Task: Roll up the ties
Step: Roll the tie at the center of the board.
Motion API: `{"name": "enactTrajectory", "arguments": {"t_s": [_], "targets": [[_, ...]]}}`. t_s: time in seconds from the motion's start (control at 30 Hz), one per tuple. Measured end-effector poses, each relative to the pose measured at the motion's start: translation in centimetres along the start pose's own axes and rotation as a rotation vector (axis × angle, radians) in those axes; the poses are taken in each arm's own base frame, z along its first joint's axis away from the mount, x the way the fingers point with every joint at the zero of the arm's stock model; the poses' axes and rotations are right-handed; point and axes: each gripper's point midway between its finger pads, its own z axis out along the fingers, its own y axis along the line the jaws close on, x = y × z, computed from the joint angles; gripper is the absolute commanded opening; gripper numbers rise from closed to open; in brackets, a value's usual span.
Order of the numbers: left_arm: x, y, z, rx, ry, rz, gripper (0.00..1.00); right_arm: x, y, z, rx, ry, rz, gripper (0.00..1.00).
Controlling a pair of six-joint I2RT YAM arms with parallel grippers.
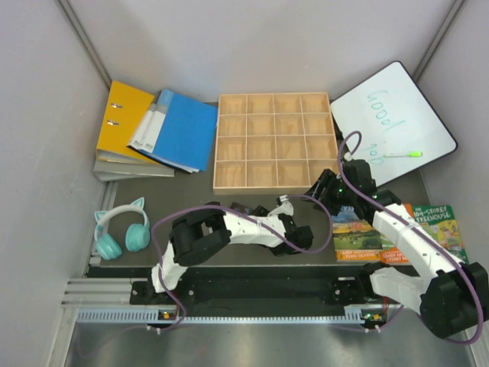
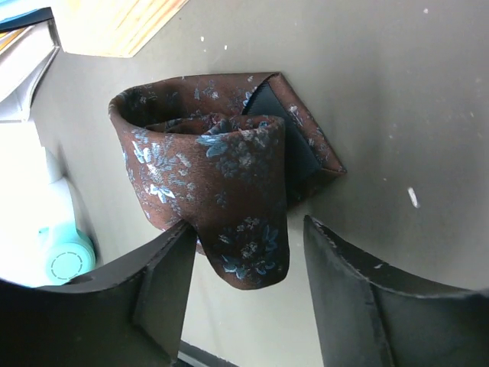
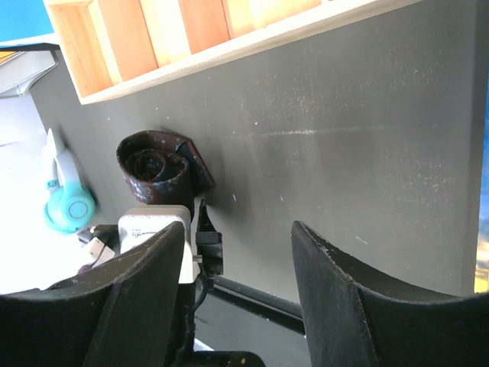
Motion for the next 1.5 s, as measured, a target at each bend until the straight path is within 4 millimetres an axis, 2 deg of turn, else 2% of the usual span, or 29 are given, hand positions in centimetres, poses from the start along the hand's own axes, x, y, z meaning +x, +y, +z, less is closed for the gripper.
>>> {"name": "enactTrajectory", "arguments": {"t_s": [0.33,0.53,0.67,0.77,0.9,0.93,1.0,1.03,1.07,1.2,1.27,1.37,1.5], "targets": [[-0.2,-0.4,-1.4,0.104,0.035,-0.017,0.83,0.1,0.1,0.3,-0.002,0.018,0.003,0.6],[-1.3,-0.4,-2.6,0.185,0.038,-0.083,0.85,0.0,0.3,1.3,0.011,0.059,0.002,0.6],[-2.6,0.6,-3.5,0.235,0.03,-0.15,0.84,-0.6,1.3,1.9,-0.001,0.085,-0.015,0.61],[-3.9,2.2,-4.9,0.274,0.001,-0.219,0.76,-1.4,2.6,2.1,-0.024,0.096,-0.036,0.61],[-4.9,4.6,-6.8,0.329,-0.046,-0.334,0.56,-2.5,4.8,2.9,-0.053,0.116,-0.076,0.61],[-4.5,5.3,-7.1,0.34,-0.048,-0.357,0.38,-2.5,5.5,3.2,-0.06,0.127,-0.09,0.61],[-3.1,6.2,-7.1,0.36,-0.049,-0.391,0.23,-2.3,6.9,4.1,-0.067,0.154,-0.129,0.6],[-2.0,6.7,-6.8,0.361,-0.038,-0.401,0.06,-2.1,7.7,4.6,-0.071,0.172,-0.149,0.6],[-1.1,7.0,-6.6,0.365,-0.03,-0.415,0.0,-1.8,8.4,5.2,-0.074,0.19,-0.168,0.59],[2.9,7.2,-5.2,0.393,0.02,-0.448,0.0,-0.8,10.5,7.6,-0.082,0.249,-0.225,0.58],[4.2,7.3,-4.7,0.412,0.032,-0.473,0.0,-0.2,11.0,9.1,-0.073,0.283,-0.246,0.57],[4.8,7.3,-4.3,0.444,0.028,-0.524,0.0,0.9,11.5,11.1,-0.059,0.328,-0.274,0.56],[4.6,7.0,-3.4,0.476,0.029,-0.603,0.0,2.3,11.8,13.2,-0.035,0.372,-0.303,0.55]]}}
